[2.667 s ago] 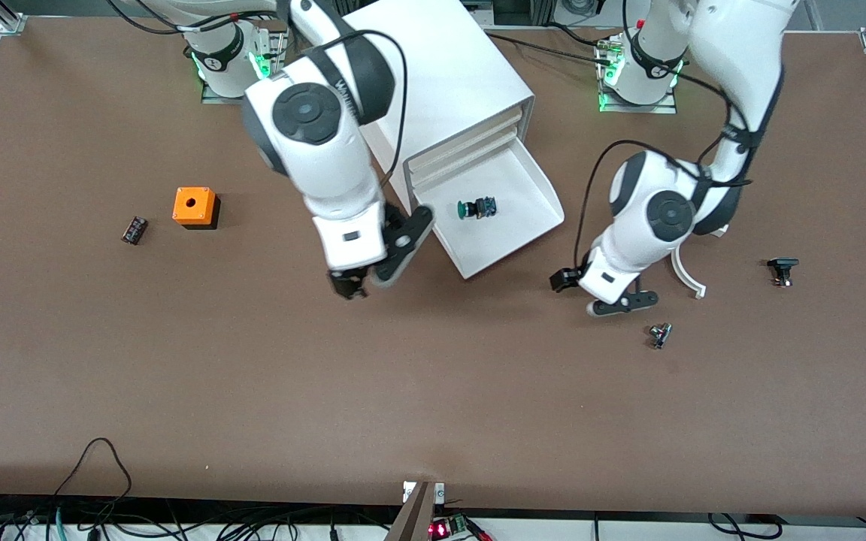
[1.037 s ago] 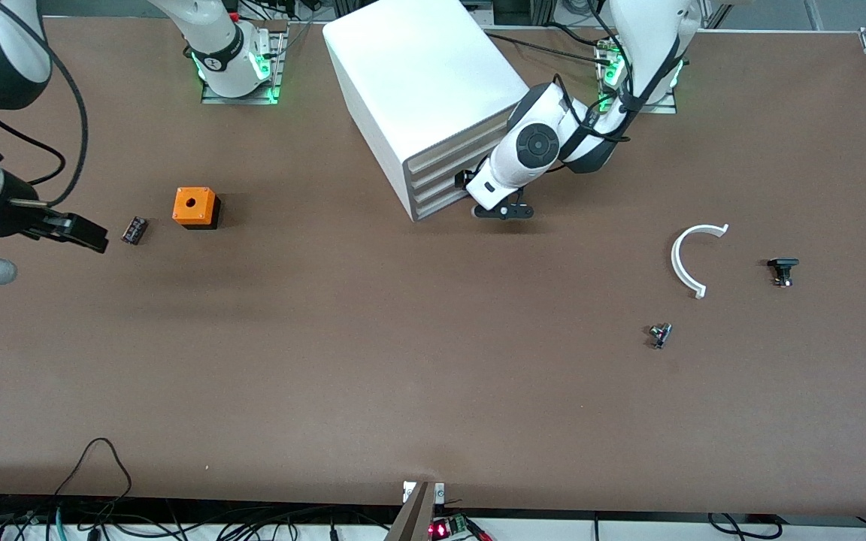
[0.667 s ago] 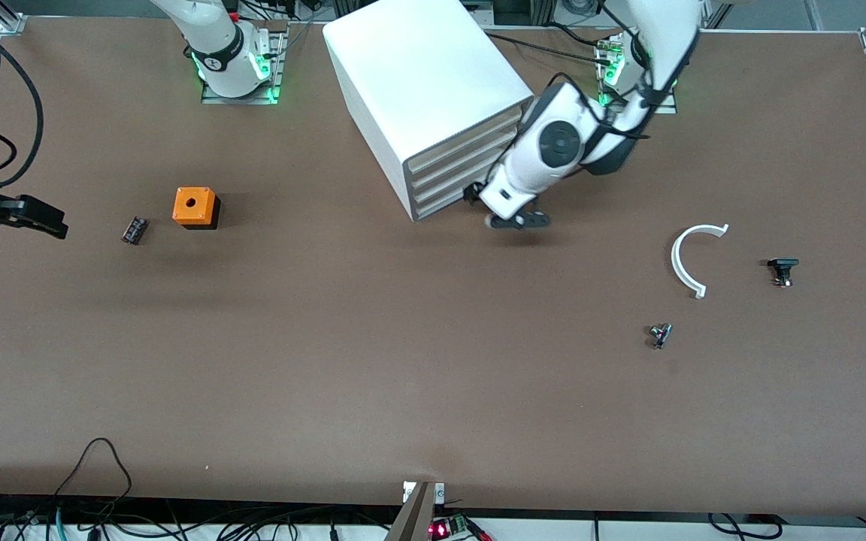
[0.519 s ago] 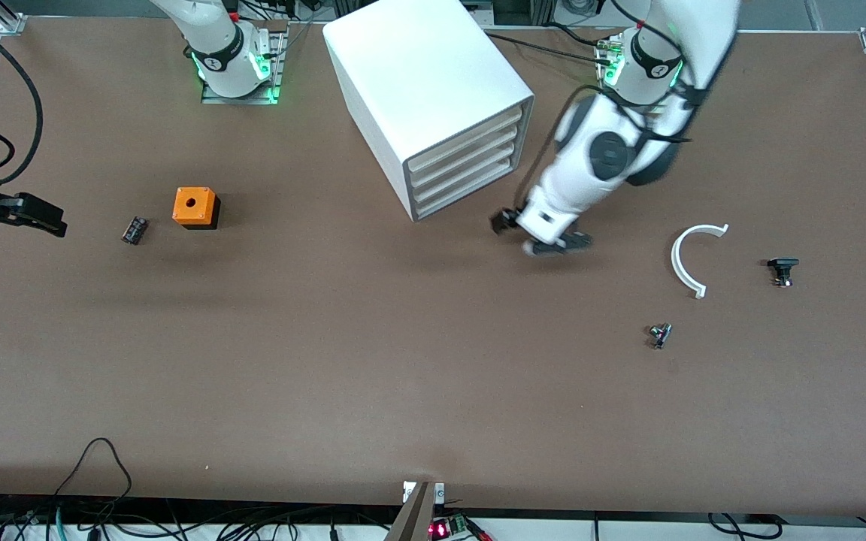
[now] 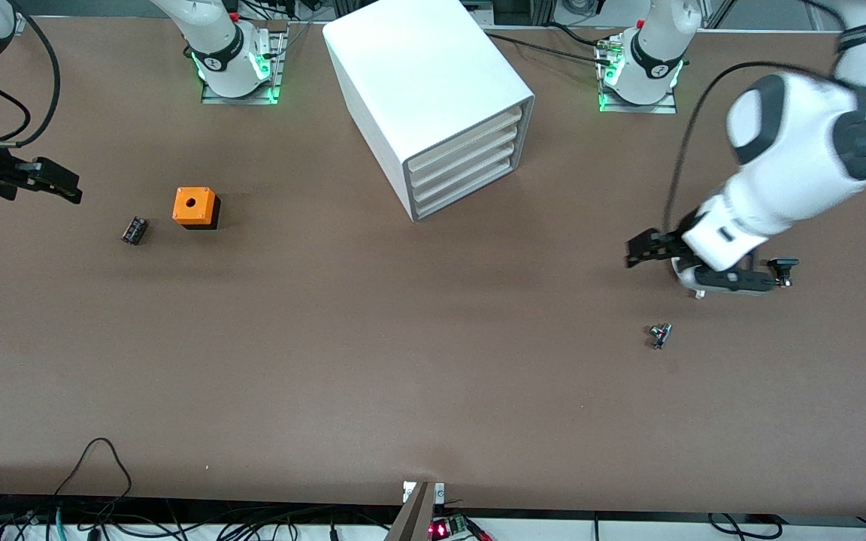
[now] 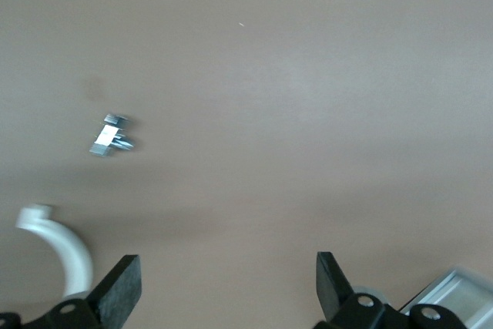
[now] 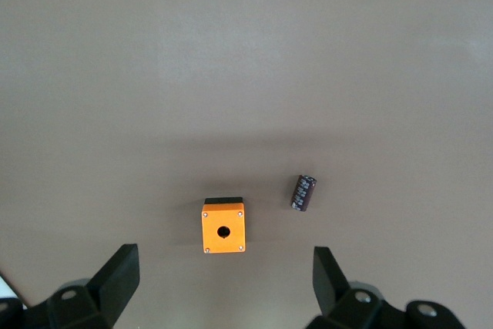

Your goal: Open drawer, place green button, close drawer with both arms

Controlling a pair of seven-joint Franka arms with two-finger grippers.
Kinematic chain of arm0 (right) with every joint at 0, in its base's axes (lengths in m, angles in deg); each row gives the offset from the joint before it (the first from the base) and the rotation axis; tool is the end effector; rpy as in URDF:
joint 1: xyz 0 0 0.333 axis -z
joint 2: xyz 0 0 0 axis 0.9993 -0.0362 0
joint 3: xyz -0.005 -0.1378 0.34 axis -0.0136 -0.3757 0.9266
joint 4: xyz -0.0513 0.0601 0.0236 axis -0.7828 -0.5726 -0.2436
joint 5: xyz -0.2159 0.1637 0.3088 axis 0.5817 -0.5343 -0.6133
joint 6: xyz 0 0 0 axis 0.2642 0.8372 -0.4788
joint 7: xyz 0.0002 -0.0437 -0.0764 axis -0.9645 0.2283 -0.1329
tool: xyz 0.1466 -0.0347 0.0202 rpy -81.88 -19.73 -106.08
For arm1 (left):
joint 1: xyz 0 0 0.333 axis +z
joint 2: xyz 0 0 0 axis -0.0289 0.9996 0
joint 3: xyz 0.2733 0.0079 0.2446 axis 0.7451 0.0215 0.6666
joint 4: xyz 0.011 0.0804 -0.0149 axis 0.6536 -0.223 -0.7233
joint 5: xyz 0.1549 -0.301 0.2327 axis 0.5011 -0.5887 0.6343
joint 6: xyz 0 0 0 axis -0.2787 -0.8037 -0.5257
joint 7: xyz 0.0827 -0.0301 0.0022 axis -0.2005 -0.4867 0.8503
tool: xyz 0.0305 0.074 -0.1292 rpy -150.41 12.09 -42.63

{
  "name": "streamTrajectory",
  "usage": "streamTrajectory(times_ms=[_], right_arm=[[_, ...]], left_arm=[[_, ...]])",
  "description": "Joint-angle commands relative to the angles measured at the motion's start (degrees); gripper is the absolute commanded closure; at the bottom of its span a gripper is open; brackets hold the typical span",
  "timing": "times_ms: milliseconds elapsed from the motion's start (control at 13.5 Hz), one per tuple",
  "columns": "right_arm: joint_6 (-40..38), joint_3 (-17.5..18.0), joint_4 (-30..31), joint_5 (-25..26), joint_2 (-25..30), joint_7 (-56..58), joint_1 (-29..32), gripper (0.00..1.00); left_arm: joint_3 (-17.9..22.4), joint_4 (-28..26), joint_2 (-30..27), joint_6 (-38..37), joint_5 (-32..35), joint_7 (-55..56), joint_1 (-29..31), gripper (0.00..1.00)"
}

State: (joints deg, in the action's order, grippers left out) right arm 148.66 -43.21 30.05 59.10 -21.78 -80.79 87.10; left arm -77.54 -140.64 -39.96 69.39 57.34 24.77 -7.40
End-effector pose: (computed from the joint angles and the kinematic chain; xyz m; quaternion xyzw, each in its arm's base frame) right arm 0.5723 -0.0294 0.5734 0.9992 -0.0114 -0.0185 0.0326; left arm 0.6275 -0.0989 0.4744 0.9951 -0.0419 0.0166 0.0879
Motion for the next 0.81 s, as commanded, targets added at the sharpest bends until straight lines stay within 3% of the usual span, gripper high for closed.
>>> streamTrajectory(times_ms=[0,296,741], right_arm=[[1.66,0.35,2.12,0.50,1.72,0.20,0.13,0.00],[1.48,-0.35,-0.35,-0.47,0.40,0.12,0.39,0.00],[1.22,-0.53,-0.26,-0.39,0.49,1.17,0.48,0.00]], left_arm=[[0.48,5.54,-3.82,-11.07,5.46,-5.84,1.95,0.00],[0.48,8.79,-7.00,-18.13,11.37,-7.33,2.14,0.00],[0.30,9.50,-7.18,-17.44,13.74,-10.86,2.31,0.00]])
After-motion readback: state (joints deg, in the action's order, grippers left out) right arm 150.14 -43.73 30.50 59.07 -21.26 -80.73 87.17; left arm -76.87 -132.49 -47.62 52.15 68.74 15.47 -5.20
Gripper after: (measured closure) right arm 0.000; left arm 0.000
